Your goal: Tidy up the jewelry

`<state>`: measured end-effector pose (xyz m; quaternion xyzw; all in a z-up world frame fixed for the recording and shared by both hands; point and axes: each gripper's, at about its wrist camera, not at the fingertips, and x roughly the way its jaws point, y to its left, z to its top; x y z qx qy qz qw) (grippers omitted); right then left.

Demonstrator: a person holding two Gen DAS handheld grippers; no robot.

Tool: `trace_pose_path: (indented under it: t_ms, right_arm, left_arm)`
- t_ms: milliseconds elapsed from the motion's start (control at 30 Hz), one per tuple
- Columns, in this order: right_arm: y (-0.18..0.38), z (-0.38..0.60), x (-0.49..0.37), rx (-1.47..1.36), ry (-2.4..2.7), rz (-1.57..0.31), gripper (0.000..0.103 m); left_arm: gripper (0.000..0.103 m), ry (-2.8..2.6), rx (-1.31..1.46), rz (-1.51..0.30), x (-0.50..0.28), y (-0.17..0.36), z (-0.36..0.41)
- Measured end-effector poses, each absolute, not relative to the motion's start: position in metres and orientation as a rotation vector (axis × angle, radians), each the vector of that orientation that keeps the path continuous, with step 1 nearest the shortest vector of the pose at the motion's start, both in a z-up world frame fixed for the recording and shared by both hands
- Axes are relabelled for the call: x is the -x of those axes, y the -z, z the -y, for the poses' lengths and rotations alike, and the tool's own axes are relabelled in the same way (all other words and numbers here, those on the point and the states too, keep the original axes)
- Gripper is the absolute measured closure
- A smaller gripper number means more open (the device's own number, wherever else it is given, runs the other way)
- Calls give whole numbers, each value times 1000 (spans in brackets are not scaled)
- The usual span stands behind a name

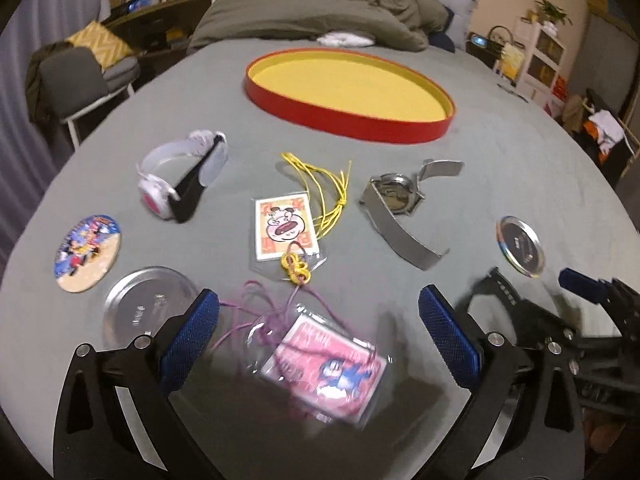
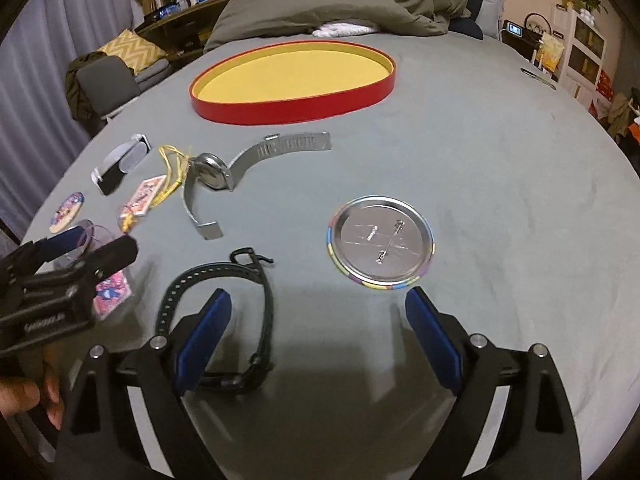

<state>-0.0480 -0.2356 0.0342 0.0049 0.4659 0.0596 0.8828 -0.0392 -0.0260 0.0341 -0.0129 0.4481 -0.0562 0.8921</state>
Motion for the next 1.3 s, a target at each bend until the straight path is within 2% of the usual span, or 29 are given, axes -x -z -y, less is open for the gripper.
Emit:
trace_pose_path:
  t_ms: [133,267,600,1300]
  right_arm:
    - [-21,232,40,30,-119,-1015,18]
    - [-11,230,34,76,-108,-1042,9]
    - [-6,230,44,53,-82,-981,8]
    - [-6,235,42,26,-97,-989,8]
  left_arm:
    - [5,85,-22,-989,31,-10,36]
    - [5,73,-40,-979,31,-10,38]
    - [5,67,-54,-979,36,-10,39]
    - [5,53,-79,-987,34,-8,48]
